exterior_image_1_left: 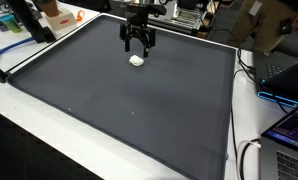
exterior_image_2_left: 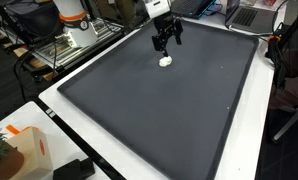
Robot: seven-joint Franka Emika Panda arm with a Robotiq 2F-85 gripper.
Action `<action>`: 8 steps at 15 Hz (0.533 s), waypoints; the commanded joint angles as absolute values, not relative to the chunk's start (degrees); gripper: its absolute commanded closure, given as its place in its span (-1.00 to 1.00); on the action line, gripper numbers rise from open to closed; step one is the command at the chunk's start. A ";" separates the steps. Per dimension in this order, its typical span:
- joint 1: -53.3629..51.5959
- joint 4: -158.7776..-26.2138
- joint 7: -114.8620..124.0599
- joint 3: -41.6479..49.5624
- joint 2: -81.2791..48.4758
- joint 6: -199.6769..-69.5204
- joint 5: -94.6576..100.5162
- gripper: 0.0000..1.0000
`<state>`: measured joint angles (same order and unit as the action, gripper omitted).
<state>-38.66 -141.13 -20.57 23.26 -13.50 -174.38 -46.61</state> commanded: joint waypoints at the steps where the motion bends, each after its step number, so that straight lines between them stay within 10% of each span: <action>1: -38.67 -141.13 -20.57 23.27 -13.50 -174.36 -46.61 -1.00; 8: -33.99 -139.76 -10.86 22.40 -13.74 -170.25 -32.84 -1.00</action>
<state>-32.32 -140.50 -13.83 18.60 -13.62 -173.84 -37.16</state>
